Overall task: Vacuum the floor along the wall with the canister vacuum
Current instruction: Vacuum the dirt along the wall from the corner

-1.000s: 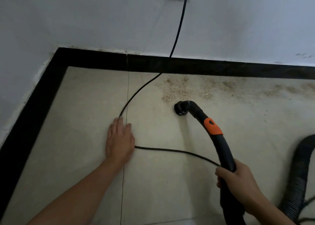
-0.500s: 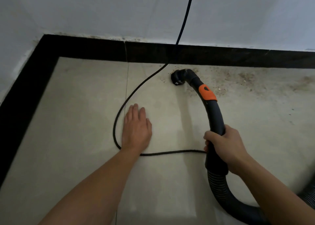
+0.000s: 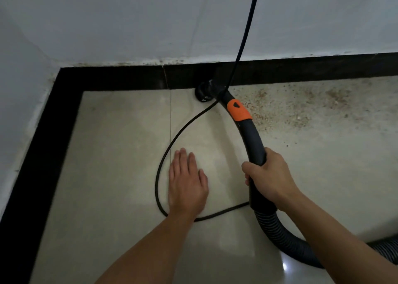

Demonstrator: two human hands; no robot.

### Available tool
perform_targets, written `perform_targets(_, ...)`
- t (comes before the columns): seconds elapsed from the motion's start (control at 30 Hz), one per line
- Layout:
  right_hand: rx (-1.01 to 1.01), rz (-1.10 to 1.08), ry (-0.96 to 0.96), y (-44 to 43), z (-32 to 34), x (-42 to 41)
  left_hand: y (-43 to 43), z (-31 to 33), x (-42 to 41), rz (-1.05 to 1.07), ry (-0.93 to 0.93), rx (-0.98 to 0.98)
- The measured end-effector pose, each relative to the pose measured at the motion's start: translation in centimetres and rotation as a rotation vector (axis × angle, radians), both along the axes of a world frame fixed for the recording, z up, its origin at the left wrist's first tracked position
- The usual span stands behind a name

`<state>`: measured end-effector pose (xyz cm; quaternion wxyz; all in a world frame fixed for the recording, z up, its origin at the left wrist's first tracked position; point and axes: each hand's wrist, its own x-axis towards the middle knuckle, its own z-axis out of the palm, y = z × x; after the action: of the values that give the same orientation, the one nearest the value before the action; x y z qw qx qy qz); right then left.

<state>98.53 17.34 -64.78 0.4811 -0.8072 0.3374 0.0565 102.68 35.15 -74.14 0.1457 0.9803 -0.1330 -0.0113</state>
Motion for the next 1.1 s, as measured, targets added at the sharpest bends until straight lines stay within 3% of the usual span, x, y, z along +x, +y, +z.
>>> perform_targets(0.2, -0.044, 0.184, 0.057, 0.4, 1.4, 1.9, -0.1, 0.3, 0.2, 0.000, 0.031, 0.016)
perform_targets(0.4, -0.234, 0.331, 0.086, 0.9, 2.7, 5.5, -0.1, 0.5, 0.3, -0.015, 0.052, 0.029)
perform_targets(0.67, -0.237, 0.080, 0.210, -6.0, 5.1, -4.2, -0.2, 1.1, 0.5, -0.007, 0.073, 0.041)
perform_targets(0.8, -0.166, 0.088, 0.235, -4.8, 5.3, -6.5, -0.3, 1.4, 0.4, -0.010, 0.087, 0.052)
perform_targets(0.97, -0.200, 0.067, 0.164, -3.6, 4.7, -3.6, -0.3, 1.3, 0.5, -0.013, 0.096, 0.045)
perform_targets(1.1, -0.187, 0.084, 0.238, -4.3, 5.7, -6.5, 0.0, 1.2, 0.6, -0.019, 0.089, 0.036)
